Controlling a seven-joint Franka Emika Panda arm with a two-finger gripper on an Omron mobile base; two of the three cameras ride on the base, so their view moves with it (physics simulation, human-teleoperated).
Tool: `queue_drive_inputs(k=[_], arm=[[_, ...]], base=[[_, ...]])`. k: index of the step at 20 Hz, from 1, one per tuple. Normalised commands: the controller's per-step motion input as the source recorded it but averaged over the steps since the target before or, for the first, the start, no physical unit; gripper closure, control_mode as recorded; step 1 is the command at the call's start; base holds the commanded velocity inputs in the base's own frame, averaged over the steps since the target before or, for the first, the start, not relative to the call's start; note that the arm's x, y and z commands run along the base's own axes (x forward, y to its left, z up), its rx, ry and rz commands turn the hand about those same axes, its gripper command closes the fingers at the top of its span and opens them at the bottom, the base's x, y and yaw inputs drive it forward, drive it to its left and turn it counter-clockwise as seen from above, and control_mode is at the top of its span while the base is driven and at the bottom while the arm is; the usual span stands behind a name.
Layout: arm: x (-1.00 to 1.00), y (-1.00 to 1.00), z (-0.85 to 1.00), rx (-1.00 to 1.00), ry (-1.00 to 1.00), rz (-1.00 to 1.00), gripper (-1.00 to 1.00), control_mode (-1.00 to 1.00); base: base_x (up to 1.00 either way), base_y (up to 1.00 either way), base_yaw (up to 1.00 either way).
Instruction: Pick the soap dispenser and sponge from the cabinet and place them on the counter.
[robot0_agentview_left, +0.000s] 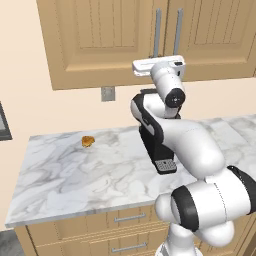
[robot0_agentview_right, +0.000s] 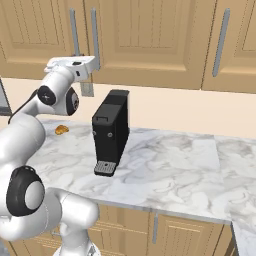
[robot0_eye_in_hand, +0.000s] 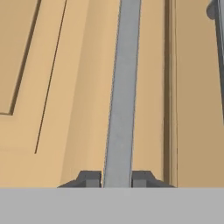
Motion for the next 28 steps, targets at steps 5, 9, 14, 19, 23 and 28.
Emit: queue_drive_inputs(k=[5,9,14,19,23,28], arm=[[0.00,0.00,0.00,0.00,0.00,0.00,1.00,-1.00],[0.00,0.00,0.00,0.00,0.00,0.00,1.00,-1.00],[0.03,0.00,0.17,0.00,0.03,-0.02,1.00,-1.00],[-0.01,-0.10,0.34,0.02,0.12,-0.07,1.00,-1.00],[-0.20,-0.21,0.36,0.04,0.15,-0.11,1.00,-1.00],[-0.36,-0.19,0.42,0.02,0.12,-0.09,1.00,-1.00]], base=[[0.00,0.00,0.00],[0.00,0.00,0.00],[0.00,0.00,0.00],[0.00,0.00,0.00],[0.00,0.00,0.00],[0.00,0.00,0.00]])
